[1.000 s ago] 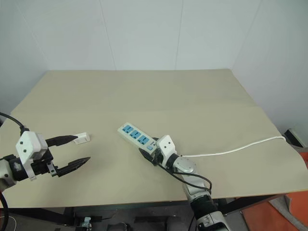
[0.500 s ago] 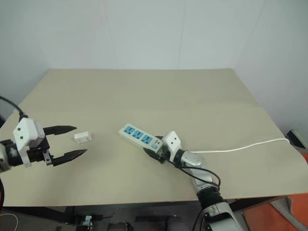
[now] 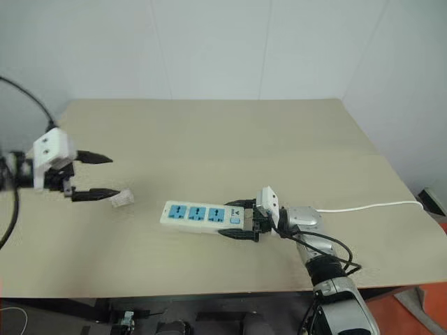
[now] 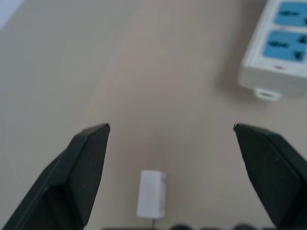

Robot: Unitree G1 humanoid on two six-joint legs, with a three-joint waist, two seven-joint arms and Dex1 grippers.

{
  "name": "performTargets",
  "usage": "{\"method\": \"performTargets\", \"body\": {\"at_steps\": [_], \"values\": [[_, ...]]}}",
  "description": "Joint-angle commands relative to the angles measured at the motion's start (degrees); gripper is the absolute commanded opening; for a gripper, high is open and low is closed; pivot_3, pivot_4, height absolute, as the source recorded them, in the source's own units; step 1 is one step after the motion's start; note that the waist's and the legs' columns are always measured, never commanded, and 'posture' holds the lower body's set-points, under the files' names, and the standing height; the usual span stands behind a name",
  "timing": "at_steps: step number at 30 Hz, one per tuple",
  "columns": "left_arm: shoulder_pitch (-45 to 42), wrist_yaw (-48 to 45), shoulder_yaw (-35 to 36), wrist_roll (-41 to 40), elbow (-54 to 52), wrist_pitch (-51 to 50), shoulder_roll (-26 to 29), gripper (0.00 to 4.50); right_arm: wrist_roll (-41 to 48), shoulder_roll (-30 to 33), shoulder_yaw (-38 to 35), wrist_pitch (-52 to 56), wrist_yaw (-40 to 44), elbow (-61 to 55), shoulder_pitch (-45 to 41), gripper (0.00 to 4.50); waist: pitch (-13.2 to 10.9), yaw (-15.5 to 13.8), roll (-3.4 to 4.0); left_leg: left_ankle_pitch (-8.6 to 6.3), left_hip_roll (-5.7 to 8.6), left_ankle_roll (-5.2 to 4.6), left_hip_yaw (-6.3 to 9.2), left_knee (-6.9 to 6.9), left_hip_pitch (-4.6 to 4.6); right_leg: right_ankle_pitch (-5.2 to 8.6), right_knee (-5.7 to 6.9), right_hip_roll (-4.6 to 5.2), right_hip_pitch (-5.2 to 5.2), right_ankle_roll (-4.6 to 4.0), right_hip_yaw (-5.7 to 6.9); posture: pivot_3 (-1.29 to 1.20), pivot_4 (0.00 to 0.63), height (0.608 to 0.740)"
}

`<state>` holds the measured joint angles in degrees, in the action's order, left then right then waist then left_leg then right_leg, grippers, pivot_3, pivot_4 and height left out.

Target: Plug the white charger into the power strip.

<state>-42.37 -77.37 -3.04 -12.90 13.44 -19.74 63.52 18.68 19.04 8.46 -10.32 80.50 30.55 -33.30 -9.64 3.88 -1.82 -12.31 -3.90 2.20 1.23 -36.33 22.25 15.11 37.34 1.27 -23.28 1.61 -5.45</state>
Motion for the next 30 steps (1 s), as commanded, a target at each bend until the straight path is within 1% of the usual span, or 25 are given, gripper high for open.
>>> {"method": "performTargets", "body": {"at_steps": [1, 4, 6, 8, 11, 16, 19, 24, 30], "values": [[-10.7, -5.4, -8.2, 7.4, 6.1, -3.0, -1.4, 4.50, -0.5, -1.8, 0.6, -2.0, 2.1, 2.5, -2.2, 3.40, 0.0, 0.0, 0.01, 0.00, 0.02, 0.00, 0.01, 0.00, 0.03, -0.01, -0.02, 0.01, -0.01, -0.01, 0.00, 0.00, 0.150, 0.740], [-20.0, -8.8, -15.7, 14.7, 13.9, -4.4, -4.4, 4.50, -1.2, -3.2, 0.7, -2.5, 2.5, 4.1, -2.8, 3.40, 0.0, 0.1, 0.00, 0.00, 0.04, 0.00, 0.00, -0.04, 0.07, -0.06, 0.13, 0.01, -0.10, -0.13, -0.03, 0.00, 0.150, 0.740], [-24.4, -11.4, -18.9, 17.9, 18.9, -4.7, -6.3, 4.50, -1.5, -3.6, 0.7, -2.8, 2.9, 4.8, -2.8, 3.40, 0.0, 0.4, 0.01, 0.00, 0.04, -0.01, 0.02, -0.04, 0.06, -0.06, 0.21, -0.01, -0.14, -0.13, -0.03, 0.00, 0.150, 0.740], [-27.0, -13.2, -20.7, 20.0, 22.5, -3.7, -7.5, 4.50, -1.9, -3.9, 0.6, -3.2, 3.1, 5.6, -3.0, 3.40, 0.0, 0.6, 0.02, 0.00, 0.04, -0.01, 0.02, -0.02, 0.06, -0.05, 0.31, -0.02, -0.23, -0.12, -0.06, 0.00, 0.150, 0.740], [-33.3, -15.0, -33.9, 25.0, 29.1, -4.6, -9.3, 4.50, -2.7, -4.1, 0.9, -3.9, 3.3, 6.5, -2.6, 3.40, -0.1, 0.6, 0.00, 0.00, 0.04, -0.01, 0.06, -0.02, 0.10, -0.05, 0.41, -0.04, -0.31, -0.13, -0.05, 0.00, 0.150, 0.740], [-36.8, -15.1, -43.2, 29.7, 37.3, -0.7, -12.6, 4.50, -3.6, -4.3, 0.8, -4.5, 3.4, 7.2, -2.7, 3.40, -0.1, 0.5, 0.01, 0.00, 0.05, -0.01, 0.07, -0.04, 0.13, 0.07, 0.43, -0.04, -0.33, 0.08, -0.07, 0.00, 0.150, 0.740], [-37.9, -15.1, -44.6, 32.5, 42.0, 1.3, -15.1, 4.50, -3.8, -4.4, 0.7, -4.5, 3.3, 7.3, -2.8, 3.40, -0.1, 0.5, -0.02, 0.00, 0.05, -0.01, 0.07, -0.05, 0.16, 0.06, 0.48, -0.04, -0.38, 0.06, -0.07, 0.00, 0.150, 0.740], [-39.4, -13.1, -42.7, 37.6, 48.8, 2.3, -20.0, 4.50, -3.8, -4.0, 0.6, -4.0, 3.3, 6.2, -1.9, 3.40, -0.1, 0.3, -0.02, 0.00, 0.06, -0.01, 0.09, -0.21, 0.54, -0.02, 0.63, -0.03, -0.74, -0.07, -0.06, 0.00, 0.150, 0.740], [-39.8, -11.7, -40.5, 40.3, 53.7, 3.3, -23.3, 4.50, -3.7, -4.0, 0.5, -3.2, 2.6, 4.8, -1.2, 3.40, -0.1, 0.3, -0.02, -0.01, 0.07, -0.02, 0.10, -0.24, 0.60, -0.09, 0.65, -0.03, -0.80, -0.19, -0.06, 0.00, 0.150, 0.740]]}}
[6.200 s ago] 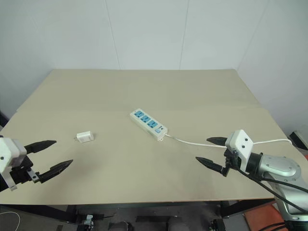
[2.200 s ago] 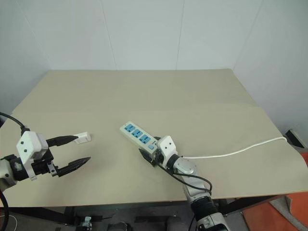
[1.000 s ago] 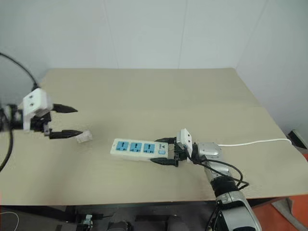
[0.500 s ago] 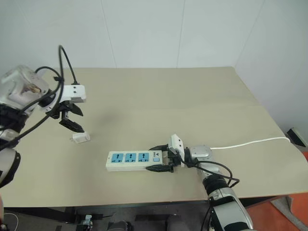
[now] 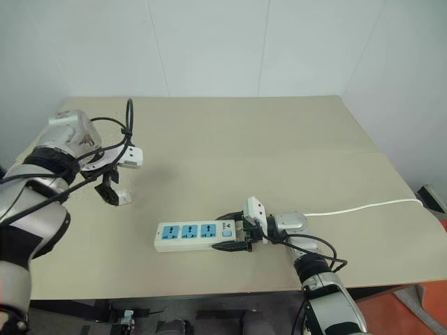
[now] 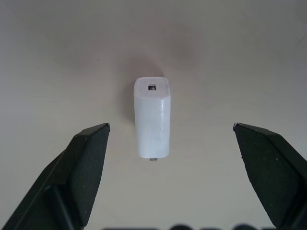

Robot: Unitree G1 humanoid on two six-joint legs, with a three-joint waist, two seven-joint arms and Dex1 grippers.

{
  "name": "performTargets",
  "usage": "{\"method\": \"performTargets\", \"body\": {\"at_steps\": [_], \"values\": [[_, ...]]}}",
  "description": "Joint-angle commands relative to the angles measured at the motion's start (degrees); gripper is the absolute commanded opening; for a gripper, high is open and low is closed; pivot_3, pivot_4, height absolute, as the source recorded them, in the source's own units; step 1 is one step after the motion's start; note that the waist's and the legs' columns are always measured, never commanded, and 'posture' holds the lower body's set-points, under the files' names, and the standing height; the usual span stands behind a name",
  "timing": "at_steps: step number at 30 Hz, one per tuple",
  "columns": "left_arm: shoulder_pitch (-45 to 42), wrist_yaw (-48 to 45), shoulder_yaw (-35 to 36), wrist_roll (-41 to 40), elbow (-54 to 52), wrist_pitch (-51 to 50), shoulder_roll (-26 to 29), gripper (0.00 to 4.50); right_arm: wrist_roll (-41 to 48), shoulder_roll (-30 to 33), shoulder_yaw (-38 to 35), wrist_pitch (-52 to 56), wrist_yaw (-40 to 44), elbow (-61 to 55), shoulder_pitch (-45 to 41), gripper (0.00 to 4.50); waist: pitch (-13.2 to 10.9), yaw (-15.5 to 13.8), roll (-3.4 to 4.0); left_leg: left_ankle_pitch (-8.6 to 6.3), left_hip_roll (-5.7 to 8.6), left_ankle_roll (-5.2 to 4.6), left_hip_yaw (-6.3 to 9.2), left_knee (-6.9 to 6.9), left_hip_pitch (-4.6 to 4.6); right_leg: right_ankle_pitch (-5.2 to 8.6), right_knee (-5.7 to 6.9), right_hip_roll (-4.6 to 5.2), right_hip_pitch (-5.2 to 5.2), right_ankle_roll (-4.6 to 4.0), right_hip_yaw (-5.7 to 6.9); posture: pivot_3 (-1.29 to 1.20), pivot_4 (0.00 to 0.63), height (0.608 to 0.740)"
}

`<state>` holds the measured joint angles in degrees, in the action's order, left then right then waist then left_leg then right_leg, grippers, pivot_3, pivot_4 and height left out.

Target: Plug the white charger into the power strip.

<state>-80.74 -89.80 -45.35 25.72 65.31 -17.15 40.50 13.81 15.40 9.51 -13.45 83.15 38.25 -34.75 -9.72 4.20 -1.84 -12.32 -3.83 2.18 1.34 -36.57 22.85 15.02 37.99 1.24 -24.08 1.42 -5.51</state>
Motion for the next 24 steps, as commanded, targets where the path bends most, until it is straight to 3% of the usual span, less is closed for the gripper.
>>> {"method": "performTargets", "body": {"at_steps": [1, 24], "values": [[-1.1, 1.1, 2.2, 2.1, 2.4, 0.9, -0.7, 4.50, 1.2, -0.4, -0.6, 0.0, -0.2, -3.2, 0.4, 3.40, 0.0, 0.0, -0.01, 0.00, 0.00, 0.00, 0.00, 0.00, 0.00, 0.00, 0.01, 0.00, 0.00, 0.00, 0.00, 0.00, 0.150, 0.740], [3.5, 12.0, 8.6, 5.3, 8.2, 7.3, -5.3, 4.50, 1.9, 0.0, -0.5, 3.9, -3.5, -10.8, 5.2, 3.40, 0.0, -0.1, -0.01, 0.00, 0.04, 0.00, 0.05, -0.05, 0.01, -0.02, 0.05, 0.02, 0.03, -0.02, 0.02, 0.00, 0.150, 0.740]]}}
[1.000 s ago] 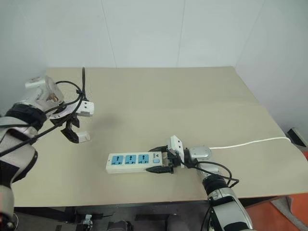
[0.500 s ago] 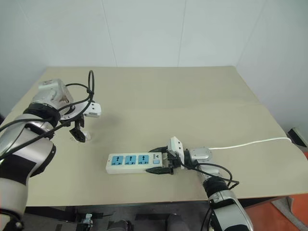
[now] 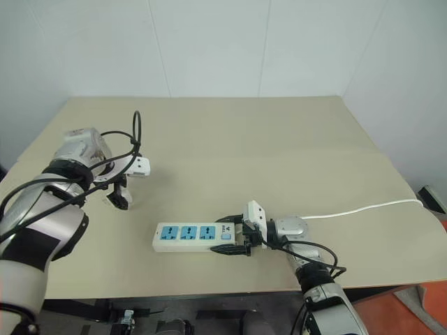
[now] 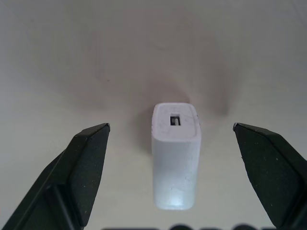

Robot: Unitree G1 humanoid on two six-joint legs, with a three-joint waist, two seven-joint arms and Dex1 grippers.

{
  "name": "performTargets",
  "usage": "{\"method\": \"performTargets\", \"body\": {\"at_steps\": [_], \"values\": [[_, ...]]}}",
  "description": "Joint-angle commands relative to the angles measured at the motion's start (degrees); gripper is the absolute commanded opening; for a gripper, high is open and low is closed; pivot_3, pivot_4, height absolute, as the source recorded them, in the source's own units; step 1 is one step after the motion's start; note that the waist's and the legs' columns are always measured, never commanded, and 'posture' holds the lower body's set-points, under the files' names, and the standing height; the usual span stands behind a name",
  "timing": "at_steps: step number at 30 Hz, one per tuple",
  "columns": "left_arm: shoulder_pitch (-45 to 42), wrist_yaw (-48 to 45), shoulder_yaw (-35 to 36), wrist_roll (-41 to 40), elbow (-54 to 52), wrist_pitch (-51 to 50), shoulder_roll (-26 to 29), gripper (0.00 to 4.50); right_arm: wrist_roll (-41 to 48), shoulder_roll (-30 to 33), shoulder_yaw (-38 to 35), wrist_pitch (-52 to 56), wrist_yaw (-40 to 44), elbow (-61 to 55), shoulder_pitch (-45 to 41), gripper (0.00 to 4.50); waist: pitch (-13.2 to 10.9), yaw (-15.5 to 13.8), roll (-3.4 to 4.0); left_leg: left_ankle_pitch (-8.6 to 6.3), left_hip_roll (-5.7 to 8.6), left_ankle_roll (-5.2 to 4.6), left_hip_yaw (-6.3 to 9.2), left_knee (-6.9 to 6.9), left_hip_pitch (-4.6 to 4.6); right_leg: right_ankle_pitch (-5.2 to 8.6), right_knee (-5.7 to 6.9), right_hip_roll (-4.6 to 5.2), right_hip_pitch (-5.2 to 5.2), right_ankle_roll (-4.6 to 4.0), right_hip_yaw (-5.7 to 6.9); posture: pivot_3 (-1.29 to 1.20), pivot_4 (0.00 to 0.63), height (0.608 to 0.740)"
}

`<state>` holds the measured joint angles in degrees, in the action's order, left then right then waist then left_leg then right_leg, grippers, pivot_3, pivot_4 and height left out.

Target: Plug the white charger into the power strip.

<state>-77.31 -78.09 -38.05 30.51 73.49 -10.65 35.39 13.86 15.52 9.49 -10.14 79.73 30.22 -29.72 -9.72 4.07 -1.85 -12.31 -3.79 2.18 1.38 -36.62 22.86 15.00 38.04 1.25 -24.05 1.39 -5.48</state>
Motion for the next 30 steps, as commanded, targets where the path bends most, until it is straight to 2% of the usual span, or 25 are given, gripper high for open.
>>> {"method": "performTargets", "body": {"at_steps": [1, 4, 11, 19, 22, 24, 28, 30], "values": [[0.2, 0.2, 1.4, 0.6, 0.0, 1.0, -0.3, 4.11, 1.8, -0.1, -0.6, 0.7, -0.1, -2.9, 0.2, 3.40, 0.0, 0.0, 0.00, 0.00, 0.00, 0.00, 0.00, 0.00, 0.00, 0.00, 0.00, 0.00, 0.00, 0.00, 0.00, 0.00, 0.150, 0.740], [0.3, -0.2, 1.9, 0.9, -0.1, 1.1, -0.5, 3.31, 1.8, -0.1, -0.6, 0.9, -0.3, -3.1, 0.1, 3.40, 0.0, 0.0, 0.00, 0.00, 0.00, 0.00, 0.00, -0.02, 0.01, 0.00, 0.00, 0.00, 0.00, -0.01, 0.00, 0.00, 0.150, 0.740], [0.3, -0.5, 2.1, 2.0, 0.0, 1.5, 0.1, 1.02, 1.5, 0.0, -0.6, 0.5, -0.5, -2.5, -0.3, 3.40, 0.0, 0.0, 0.00, 0.00, 0.01, 0.00, 0.00, -0.03, 0.01, -0.01, 0.00, 0.00, 0.02, -0.01, 0.00, 0.00, 0.150, 0.740], [-0.7, -1.0, 3.7, 1.6, -0.9, 3.4, 1.2, 1.01, 1.4, -0.3, -0.4, 0.5, -0.7, -2.3, -0.5, 3.40, 0.0, 0.0, 0.00, 0.00, 0.00, 0.00, 0.00, -0.03, 0.01, -0.01, 0.01, 0.00, 0.01, -0.01, 0.00, 0.00, 0.150, 0.740], [-3.0, 0.3, 7.6, -1.4, -1.8, 4.6, 1.6, 1.01, 1.4, -0.3, -0.3, 0.6, -0.6, -2.3, -0.5, 3.40, 0.0, 0.0, 0.00, 0.00, 0.00, 0.00, 0.01, -0.04, 0.01, -0.01, 0.01, 0.01, 0.02, -0.02, 0.01, 0.00, 0.150, 0.740], [-4.3, 3.4, 13.6, -6.4, -2.8, 6.1, 1.5, 1.01, 1.4, -0.3, -0.3, 0.7, -0.4, -2.1, -0.6, 3.40, 0.0, -0.1, -0.01, 0.00, 0.00, 0.00, 0.03, -0.05, 0.04, -0.01, 0.01, 0.01, 0.01, -0.02, 0.03, 0.00, 0.150, 0.740], [-5.0, 10.9, 30.4, -20.9, -4.1, 7.8, 0.8, 1.01, 1.4, -0.5, -0.2, 0.3, 0.0, -1.2, -1.0, 3.40, 0.0, -0.1, -0.01, 0.00, -0.01, 0.00, 0.04, -0.11, 0.09, -0.02, 0.01, 0.05, 0.01, -0.02, 0.06, 0.00, 0.150, 0.740], [-4.2, 12.5, 35.3, -25.1, -5.8, 7.9, 0.6, 1.01, 1.3, -0.7, -0.2, 0.1, 0.2, -0.8, -1.3, 3.40, 0.0, 0.1, 0.00, 0.00, -0.01, 0.00, 0.02, -0.11, 0.04, -0.02, 0.03, 0.05, 0.01, -0.02, 0.04, 0.00, 0.150, 0.740]]}}
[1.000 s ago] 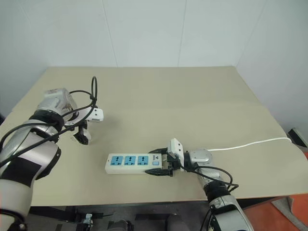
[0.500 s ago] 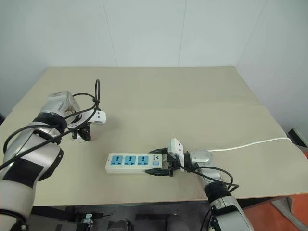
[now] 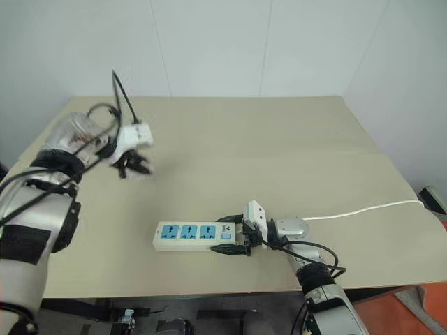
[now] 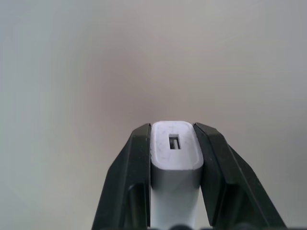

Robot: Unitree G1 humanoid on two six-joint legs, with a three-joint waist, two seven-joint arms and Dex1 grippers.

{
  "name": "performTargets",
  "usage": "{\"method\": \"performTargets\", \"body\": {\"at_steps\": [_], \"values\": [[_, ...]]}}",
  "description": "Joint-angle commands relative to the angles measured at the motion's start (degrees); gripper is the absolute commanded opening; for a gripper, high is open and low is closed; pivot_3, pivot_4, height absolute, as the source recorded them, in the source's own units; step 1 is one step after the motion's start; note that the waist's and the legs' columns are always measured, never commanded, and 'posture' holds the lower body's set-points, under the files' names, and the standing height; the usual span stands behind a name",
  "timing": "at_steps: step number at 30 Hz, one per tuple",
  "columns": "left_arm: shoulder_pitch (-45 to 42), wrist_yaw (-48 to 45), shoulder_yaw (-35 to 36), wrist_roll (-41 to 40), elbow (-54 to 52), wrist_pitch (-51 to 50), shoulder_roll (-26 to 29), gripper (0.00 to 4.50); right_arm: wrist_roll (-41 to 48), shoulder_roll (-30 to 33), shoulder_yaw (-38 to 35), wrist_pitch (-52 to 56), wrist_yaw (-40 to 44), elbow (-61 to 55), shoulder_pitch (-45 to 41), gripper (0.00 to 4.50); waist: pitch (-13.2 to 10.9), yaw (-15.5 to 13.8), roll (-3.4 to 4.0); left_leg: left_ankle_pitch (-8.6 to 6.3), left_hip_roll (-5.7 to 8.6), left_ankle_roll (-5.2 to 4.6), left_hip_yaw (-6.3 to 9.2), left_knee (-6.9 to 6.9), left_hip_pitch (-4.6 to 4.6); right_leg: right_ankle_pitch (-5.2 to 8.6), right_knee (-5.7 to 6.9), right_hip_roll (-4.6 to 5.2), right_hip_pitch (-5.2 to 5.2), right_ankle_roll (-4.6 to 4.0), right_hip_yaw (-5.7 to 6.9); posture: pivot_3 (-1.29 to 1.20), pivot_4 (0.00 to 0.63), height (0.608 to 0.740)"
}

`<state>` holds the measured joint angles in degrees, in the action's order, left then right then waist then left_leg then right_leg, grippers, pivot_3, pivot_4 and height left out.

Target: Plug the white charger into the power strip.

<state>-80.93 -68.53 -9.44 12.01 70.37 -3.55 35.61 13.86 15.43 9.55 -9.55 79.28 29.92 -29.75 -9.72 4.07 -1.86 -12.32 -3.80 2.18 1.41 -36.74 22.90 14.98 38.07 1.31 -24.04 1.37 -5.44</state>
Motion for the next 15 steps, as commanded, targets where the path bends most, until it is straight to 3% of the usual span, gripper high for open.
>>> {"method": "performTargets", "body": {"at_steps": [1, 10, 15], "values": [[0.2, 2.9, 9.0, -9.0, -4.2, 1.0, 0.3, 1.01, 1.3, -0.7, -0.2, -0.6, 0.7, -0.2, -1.4, 3.40, 0.0, 0.1, 0.01, 0.00, 0.00, 0.00, 0.00, 0.00, -0.03, 0.00, 0.02, 0.00, 0.00, 0.00, -0.01, 0.00, 0.150, 0.740], [11.5, -8.0, 17.1, -24.8, -23.3, -5.4, -2.4, 1.01, 1.0, -1.2, 0.1, -1.0, 1.0, 0.7, -1.6, 3.40, 0.0, 0.0, 0.04, 0.01, 0.00, 0.00, 0.02, -0.06, -0.06, -0.01, 0.14, 0.00, 0.09, -0.02, 0.03, 0.00, 0.150, 0.740], [22.7, -5.9, 18.2, -31.7, -40.9, -9.3, -6.9, 1.01, 0.9, -1.3, 0.2, -1.2, 1.0, 0.9, -1.6, 3.40, 0.0, 0.0, 0.05, 0.01, -0.03, 0.01, 0.03, -0.11, -0.10, -0.02, 0.45, 0.00, 0.12, -0.02, 0.01, 0.00, 0.150, 0.740]]}}
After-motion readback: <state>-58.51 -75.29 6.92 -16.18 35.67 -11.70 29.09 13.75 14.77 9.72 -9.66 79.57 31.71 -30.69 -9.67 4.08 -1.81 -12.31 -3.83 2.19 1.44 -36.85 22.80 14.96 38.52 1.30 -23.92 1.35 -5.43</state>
